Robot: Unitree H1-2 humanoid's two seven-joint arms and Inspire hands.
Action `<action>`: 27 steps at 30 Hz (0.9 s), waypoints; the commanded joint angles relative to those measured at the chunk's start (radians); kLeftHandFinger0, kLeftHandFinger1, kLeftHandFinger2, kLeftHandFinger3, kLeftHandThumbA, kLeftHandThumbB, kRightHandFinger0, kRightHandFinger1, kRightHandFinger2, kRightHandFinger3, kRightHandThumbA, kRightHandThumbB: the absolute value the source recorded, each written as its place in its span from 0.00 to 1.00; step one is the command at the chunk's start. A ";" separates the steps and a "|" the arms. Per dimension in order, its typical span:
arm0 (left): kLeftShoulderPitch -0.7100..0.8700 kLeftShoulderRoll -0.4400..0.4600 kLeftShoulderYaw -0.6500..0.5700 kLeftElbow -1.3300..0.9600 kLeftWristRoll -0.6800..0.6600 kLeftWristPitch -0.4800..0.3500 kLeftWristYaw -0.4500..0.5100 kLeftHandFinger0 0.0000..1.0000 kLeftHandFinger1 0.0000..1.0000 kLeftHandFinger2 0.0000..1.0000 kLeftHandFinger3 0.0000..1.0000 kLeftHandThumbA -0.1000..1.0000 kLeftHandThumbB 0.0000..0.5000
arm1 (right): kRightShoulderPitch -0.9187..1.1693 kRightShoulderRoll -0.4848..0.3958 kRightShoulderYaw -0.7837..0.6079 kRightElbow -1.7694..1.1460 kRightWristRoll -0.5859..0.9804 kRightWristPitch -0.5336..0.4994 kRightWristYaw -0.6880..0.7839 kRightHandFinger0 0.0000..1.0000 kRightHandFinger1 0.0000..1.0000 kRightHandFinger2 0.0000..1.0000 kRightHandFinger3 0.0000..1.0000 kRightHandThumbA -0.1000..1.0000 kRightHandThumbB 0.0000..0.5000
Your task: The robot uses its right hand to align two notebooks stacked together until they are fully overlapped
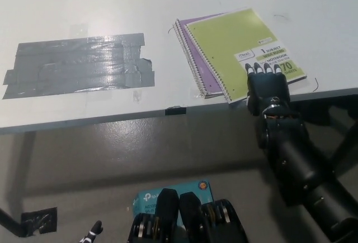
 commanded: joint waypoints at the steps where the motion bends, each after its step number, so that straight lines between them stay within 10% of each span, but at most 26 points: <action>1: 0.005 0.003 0.009 -0.037 -0.002 0.013 -0.004 0.56 0.57 0.65 1.00 1.00 1.00 | -0.023 0.054 -0.035 -0.001 -0.079 0.007 0.071 1.00 1.00 1.00 1.00 1.00 0.80; 9: 0.004 0.000 0.010 -0.036 -0.001 0.013 -0.001 0.40 0.51 0.63 1.00 1.00 1.00 | -0.054 0.083 -0.064 -0.001 -0.146 0.007 0.116 1.00 1.00 1.00 1.00 1.00 0.73; 23: 0.012 -0.003 0.016 -0.034 -0.008 0.013 -0.003 0.61 0.57 0.68 1.00 1.00 1.00 | -0.031 0.110 -0.124 -0.017 -0.193 0.007 0.138 1.00 1.00 1.00 1.00 1.00 0.75; 27: 0.016 -0.010 0.022 -0.036 -0.011 0.013 0.002 0.45 0.54 0.68 1.00 1.00 1.00 | -0.018 0.138 -0.183 -0.025 -0.228 0.007 0.145 1.00 1.00 1.00 1.00 1.00 0.74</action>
